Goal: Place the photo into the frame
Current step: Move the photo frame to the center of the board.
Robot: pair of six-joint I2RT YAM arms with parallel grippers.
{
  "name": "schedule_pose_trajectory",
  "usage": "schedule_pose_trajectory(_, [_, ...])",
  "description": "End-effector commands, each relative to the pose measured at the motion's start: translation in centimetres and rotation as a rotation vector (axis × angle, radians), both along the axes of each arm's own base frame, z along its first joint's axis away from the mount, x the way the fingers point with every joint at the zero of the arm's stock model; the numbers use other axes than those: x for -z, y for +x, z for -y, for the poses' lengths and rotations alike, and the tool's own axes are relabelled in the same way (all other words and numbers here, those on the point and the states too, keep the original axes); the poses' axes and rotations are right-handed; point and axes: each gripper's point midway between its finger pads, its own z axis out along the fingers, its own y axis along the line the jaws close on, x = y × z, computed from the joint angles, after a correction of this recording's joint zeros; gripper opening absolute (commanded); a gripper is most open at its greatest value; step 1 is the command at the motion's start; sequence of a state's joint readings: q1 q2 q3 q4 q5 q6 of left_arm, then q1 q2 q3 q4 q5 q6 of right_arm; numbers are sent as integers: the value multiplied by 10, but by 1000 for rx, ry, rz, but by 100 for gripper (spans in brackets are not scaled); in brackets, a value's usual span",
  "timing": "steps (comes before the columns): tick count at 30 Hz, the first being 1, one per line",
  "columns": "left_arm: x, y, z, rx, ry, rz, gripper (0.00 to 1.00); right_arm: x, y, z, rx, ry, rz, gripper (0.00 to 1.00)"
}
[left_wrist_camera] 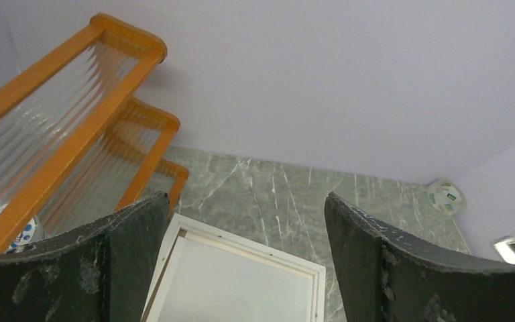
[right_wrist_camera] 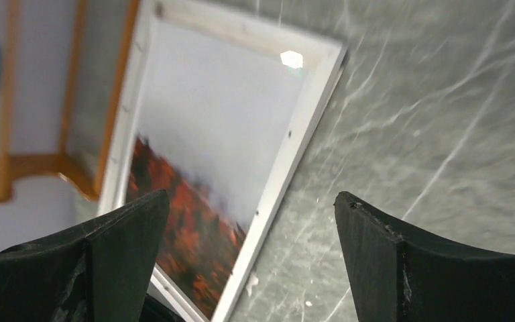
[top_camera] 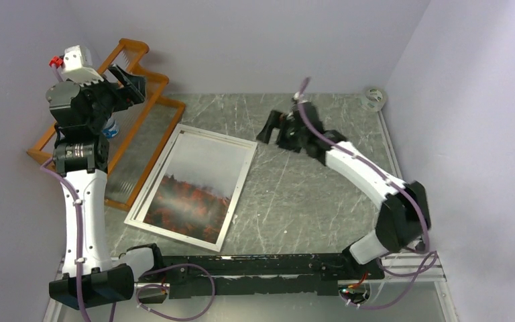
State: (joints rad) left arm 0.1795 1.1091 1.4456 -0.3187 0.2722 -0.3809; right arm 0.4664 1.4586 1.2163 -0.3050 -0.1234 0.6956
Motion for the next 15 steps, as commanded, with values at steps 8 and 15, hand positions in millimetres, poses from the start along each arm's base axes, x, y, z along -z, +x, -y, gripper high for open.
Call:
schedule_pose_trajectory(8, [4, -14, 7, 14, 14, 14, 91, 111, -34, -76, -145, -415, -222, 89])
schedule_pose_trajectory(15, [13, -14, 17, 35, 26, -1, 90, 150, -30, -87, -111, -476, -296, 75])
